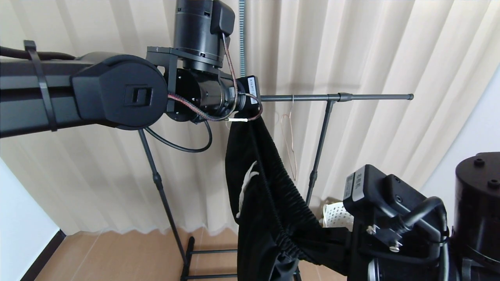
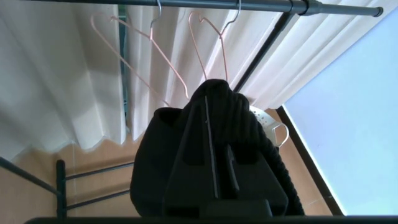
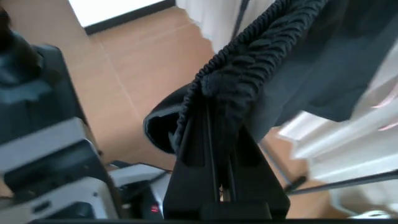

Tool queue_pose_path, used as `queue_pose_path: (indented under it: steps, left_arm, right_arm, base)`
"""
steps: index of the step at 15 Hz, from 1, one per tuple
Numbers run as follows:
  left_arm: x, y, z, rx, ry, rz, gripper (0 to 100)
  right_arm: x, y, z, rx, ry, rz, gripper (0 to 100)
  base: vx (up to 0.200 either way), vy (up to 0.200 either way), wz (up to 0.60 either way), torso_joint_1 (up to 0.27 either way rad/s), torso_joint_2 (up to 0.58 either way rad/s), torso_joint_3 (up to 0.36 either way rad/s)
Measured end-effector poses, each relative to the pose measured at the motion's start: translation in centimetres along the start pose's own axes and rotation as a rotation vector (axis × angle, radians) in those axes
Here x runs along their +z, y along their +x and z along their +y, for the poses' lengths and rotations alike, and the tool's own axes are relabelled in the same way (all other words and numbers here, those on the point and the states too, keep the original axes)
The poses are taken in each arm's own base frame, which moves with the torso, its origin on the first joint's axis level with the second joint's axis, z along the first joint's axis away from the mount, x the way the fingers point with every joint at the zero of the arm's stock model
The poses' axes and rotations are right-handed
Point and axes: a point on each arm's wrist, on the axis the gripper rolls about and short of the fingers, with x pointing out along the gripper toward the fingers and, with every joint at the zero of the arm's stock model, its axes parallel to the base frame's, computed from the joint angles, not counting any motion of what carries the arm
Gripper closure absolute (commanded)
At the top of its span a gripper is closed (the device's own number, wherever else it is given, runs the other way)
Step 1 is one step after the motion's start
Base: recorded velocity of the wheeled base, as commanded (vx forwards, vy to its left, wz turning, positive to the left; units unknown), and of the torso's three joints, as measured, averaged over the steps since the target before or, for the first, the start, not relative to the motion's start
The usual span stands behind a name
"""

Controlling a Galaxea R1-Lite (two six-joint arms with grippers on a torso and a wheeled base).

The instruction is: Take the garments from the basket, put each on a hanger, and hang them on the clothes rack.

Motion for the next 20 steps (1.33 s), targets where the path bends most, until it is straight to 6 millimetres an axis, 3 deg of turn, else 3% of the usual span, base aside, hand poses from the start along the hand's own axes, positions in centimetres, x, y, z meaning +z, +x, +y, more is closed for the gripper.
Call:
queue_pose_path:
  steps: [4,12,16,20]
  left_arm:
    - [0.0,0.0,-0.1,-0.001,0.001,-0.001,100]
    - [-0.1,-0.1,0.1,0.01,0.003,0.009,100]
    - [0.2,-1.6,1.1,0.045,0.031,0.072,100]
    - [0.4,-3.8,2.5,0.078,0.059,0.124,100]
  right_arm:
    - [0.8,1.2,0.8,0.033,0.09,-0.001,100]
    - [0.3,1.5,0.6,-0.036,0.025,0.03,100]
    - [-1.7,1.4,-2.3,-0.257,-0.19,0.137,100]
    - [-2.3,1.2,-5.6,-0.528,-0.186,0.214,100]
  base:
    - [0.0,0.0,0.0,0.0,0.0,0.0]
    - [0.0,0.0,0.0,0.0,0.0,0.0]
    - [0.0,0.0,0.0,0.0,0.0,0.0]
    - [0.0,0.0,0.0,0.0,0.0,0.0]
